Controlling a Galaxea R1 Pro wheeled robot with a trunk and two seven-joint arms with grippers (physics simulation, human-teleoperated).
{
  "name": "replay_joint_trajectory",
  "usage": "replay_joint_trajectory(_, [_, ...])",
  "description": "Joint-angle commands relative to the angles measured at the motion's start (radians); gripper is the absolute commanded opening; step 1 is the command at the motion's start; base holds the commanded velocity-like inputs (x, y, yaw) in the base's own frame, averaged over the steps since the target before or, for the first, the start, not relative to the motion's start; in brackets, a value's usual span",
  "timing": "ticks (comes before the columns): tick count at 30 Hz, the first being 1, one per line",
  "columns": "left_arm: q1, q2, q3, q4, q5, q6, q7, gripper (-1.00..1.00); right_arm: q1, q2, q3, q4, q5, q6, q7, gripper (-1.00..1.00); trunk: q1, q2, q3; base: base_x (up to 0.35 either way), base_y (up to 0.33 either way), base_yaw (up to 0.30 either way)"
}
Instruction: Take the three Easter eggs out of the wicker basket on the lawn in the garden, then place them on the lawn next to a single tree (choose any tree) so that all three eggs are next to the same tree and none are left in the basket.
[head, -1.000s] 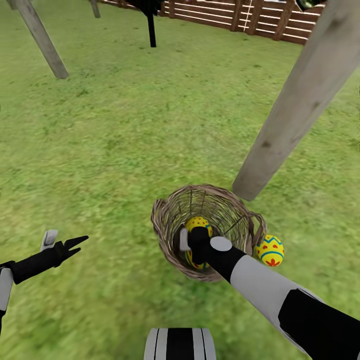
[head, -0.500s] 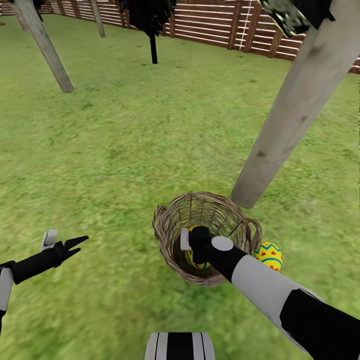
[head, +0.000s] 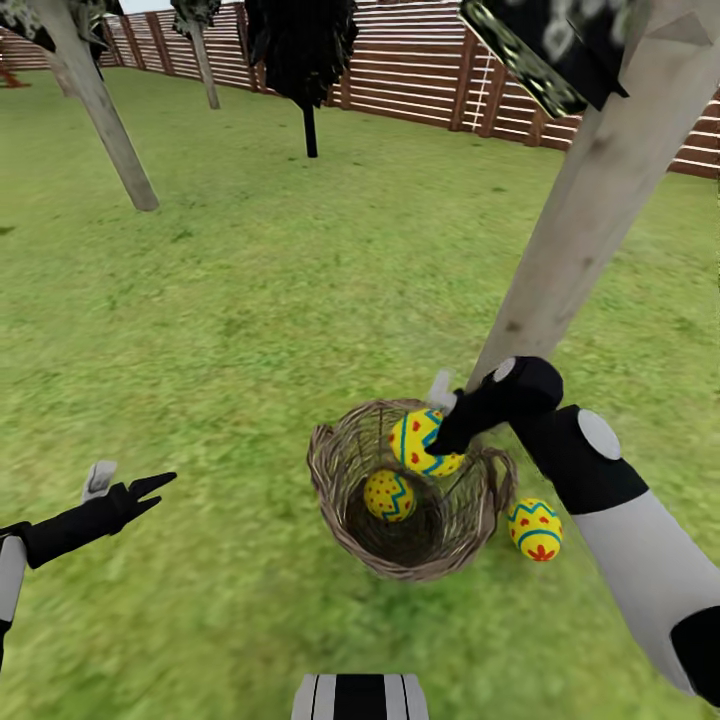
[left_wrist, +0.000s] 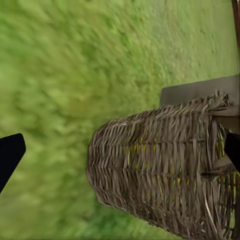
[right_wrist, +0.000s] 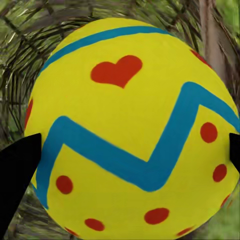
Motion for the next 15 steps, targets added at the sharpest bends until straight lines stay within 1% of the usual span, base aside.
replay_joint_trajectory(1, [-0.001, 0.0, 0.001, 0.012, -0.002, 0.004, -0.003, 1.0, 0.002, -0.001, -0.019, -0.01, 0.007, 0.017, 0.05, -1.0, -0.001, 0.0, 0.003, 0.0, 0.0, 0.0])
replay_joint_trajectory(2, [-0.001, 0.0, 0.0, 0.028, -0.003, 0.004, -0.002, 1.0, 0.003, 0.001, -0.052, -0.014, 0.006, 0.049, 0.096, -1.0, -0.001, 0.0, 0.007, 0.0, 0.0, 0.0])
replay_joint_trajectory(3, [-0.001, 0.0, 0.0, 0.038, -0.003, 0.003, -0.001, 1.0, 0.004, 0.005, -0.099, -0.017, 0.005, 0.095, 0.133, -1.0, -0.001, 0.0, 0.011, 0.0, 0.0, 0.0])
replay_joint_trajectory(4, [-0.001, 0.0, -0.001, 0.042, -0.003, 0.003, 0.0, 1.0, 0.004, 0.007, -0.163, -0.026, 0.004, 0.124, 0.156, -1.0, -0.002, 0.001, 0.015, 0.0, 0.0, 0.0])
replay_joint_trajectory(5, [-0.001, 0.0, -0.001, 0.043, -0.003, 0.003, 0.0, 1.0, 0.005, 0.009, -0.238, -0.036, 0.004, 0.137, 0.156, -1.0, -0.002, 0.001, 0.019, 0.0, 0.0, 0.0])
replay_joint_trajectory(6, [-0.001, 0.001, -0.001, 0.044, -0.003, 0.003, 0.0, 1.0, 0.006, 0.011, -0.316, -0.04, -0.006, 0.144, 0.156, -1.0, -0.003, 0.001, 0.023, -0.064, 0.0, 0.0])
replay_joint_trajectory(7, [-0.001, 0.001, -0.001, 0.044, -0.003, 0.003, 0.0, 1.0, 0.007, 0.017, -0.379, -0.042, -0.045, 0.147, 0.156, -1.0, -0.003, 0.001, 0.026, -0.228, 0.0, 0.0])
replay_joint_trajectory(9, [-0.001, 0.001, -0.001, 0.045, -0.002, 0.003, 0.0, 1.0, 0.009, 0.024, -0.482, -0.043, -0.16, 0.149, 0.156, -1.0, -0.004, 0.002, 0.034, -0.31, 0.0, 0.0])
replay_joint_trajectory(10, [-0.001, 0.003, 0.0, 0.045, -0.002, 0.002, -0.001, 1.0, 0.01, 0.025, -0.508, -0.044, -0.179, 0.149, 0.156, -1.0, -0.005, 0.002, 0.038, -0.335, 0.0, 0.0])
replay_joint_trajectory(11, [-0.001, 0.004, 0.0, 0.045, -0.002, 0.003, -0.001, 1.0, 0.019, 0.027, -0.528, -0.044, -0.189, 0.149, 0.156, -1.0, -0.005, 0.002, 0.042, -0.339, 0.0, 0.0])
replay_joint_trajectory(13, [-0.001, 0.005, 0.0, 0.046, -0.002, 0.003, -0.001, 1.0, 0.035, 0.05, -0.538, -0.044, -0.193, 0.149, 0.156, -1.0, -0.006, 0.003, 0.05, -0.341, 0.0, 0.0])
replay_joint_trajectory(15, [-0.001, 0.006, 0.0, 0.046, -0.002, 0.003, -0.002, 1.0, 0.043, 0.058, -0.542, -0.044, -0.194, 0.149, 0.156, -1.0, -0.007, 0.003, 0.057, -0.341, 0.0, 0.0])
